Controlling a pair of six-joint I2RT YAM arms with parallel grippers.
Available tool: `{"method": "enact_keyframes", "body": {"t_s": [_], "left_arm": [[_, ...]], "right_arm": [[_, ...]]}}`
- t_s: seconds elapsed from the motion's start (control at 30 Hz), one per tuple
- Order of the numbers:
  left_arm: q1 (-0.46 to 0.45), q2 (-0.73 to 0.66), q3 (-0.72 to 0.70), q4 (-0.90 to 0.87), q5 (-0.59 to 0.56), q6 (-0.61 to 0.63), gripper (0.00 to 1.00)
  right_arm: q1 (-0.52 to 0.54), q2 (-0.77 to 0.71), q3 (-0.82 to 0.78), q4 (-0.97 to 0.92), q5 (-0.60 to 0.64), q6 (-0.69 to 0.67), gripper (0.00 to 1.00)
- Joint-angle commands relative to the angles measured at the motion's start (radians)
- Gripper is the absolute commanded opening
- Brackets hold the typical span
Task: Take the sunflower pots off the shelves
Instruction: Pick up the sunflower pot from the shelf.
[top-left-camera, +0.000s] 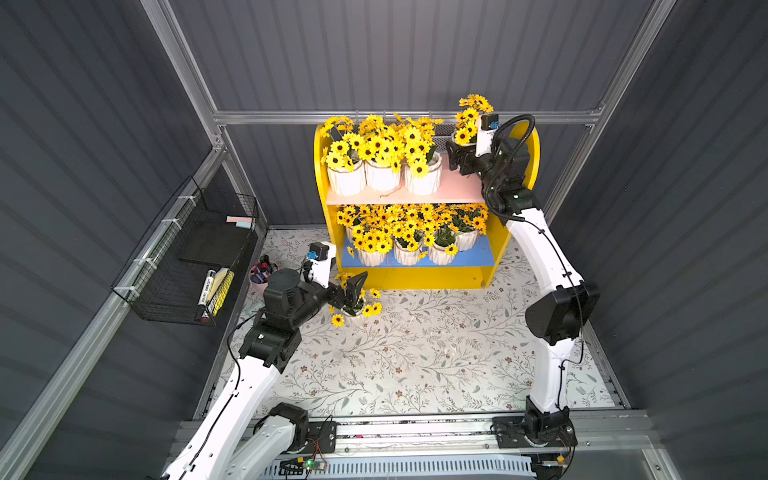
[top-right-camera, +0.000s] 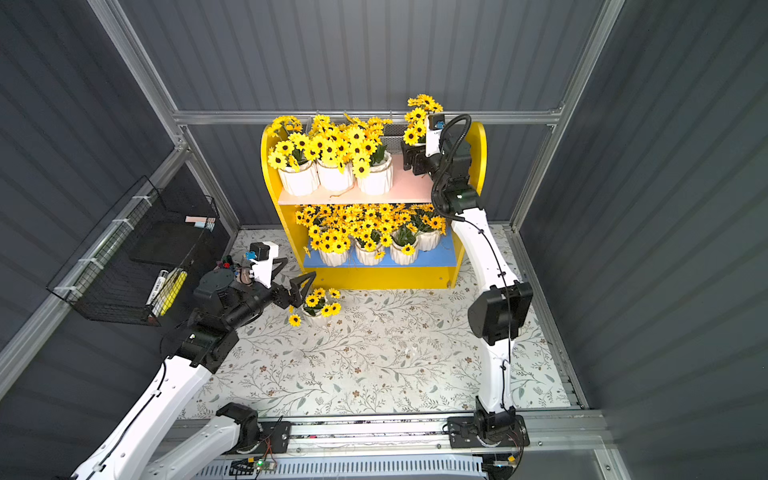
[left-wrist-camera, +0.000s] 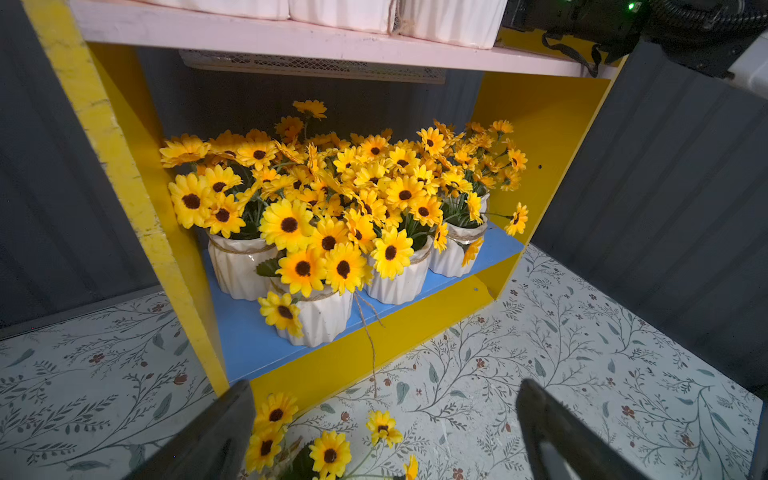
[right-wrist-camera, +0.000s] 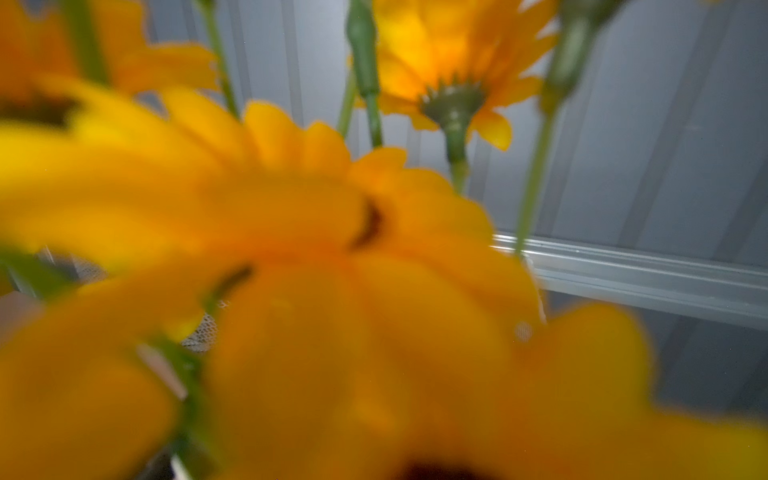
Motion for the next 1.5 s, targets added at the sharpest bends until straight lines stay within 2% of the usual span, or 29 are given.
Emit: {"method": "enact_keyframes", "body": {"t_s": [0.0, 0.1, 0.23, 0.33, 0.6, 0.97, 1.1, 1.23, 1.33, 1.47], "left_arm": [[-0.007, -0.006, -0.013, 0.021, 0.030, 0.016, 0.99], [-0.009, -0.004, -0.016, 0.028, 0.041, 0.010, 0.99], [-0.016, 0.002, -0.018, 0.040, 0.055, 0.003, 0.99], [-0.016, 0.009, -0.018, 0.041, 0.057, 0.002, 0.99], [-0.017, 0.031, -0.016, 0.050, 0.074, -0.013, 0.99], [-0.017, 0.052, -0.015, 0.055, 0.084, -0.017, 0.99], [-0.018, 0.060, -0.016, 0.054, 0.088, -0.020, 0.99], [-0.037, 0.088, -0.021, 0.072, 0.119, -0.047, 0.99], [-0.094, 0.116, -0.026, 0.066, 0.044, -0.067, 0.99], [-0.165, 0.166, -0.004, 0.003, -0.050, -0.053, 0.99]], "right_arm": [[0.000, -0.096, -0.075, 0.063, -0.014, -0.002, 0.00], [-0.001, -0.173, -0.181, 0.157, 0.002, -0.001, 0.00], [0.001, -0.220, -0.220, 0.165, -0.041, 0.002, 0.00], [0.002, -0.280, -0.317, 0.235, -0.032, 0.005, 0.00], [0.019, -0.430, -0.494, 0.298, -0.026, -0.017, 0.00], [0.061, -0.608, -0.652, 0.311, -0.026, -0.043, 0.00], [0.133, -0.709, -0.761, 0.317, -0.010, -0.076, 0.00], [0.268, -0.830, -0.914, 0.349, 0.064, -0.150, 0.00], [0.374, -0.937, -1.047, 0.370, 0.127, -0.198, 0.00], [0.482, -1.053, -1.249, 0.421, 0.211, -0.182, 0.00]]}}
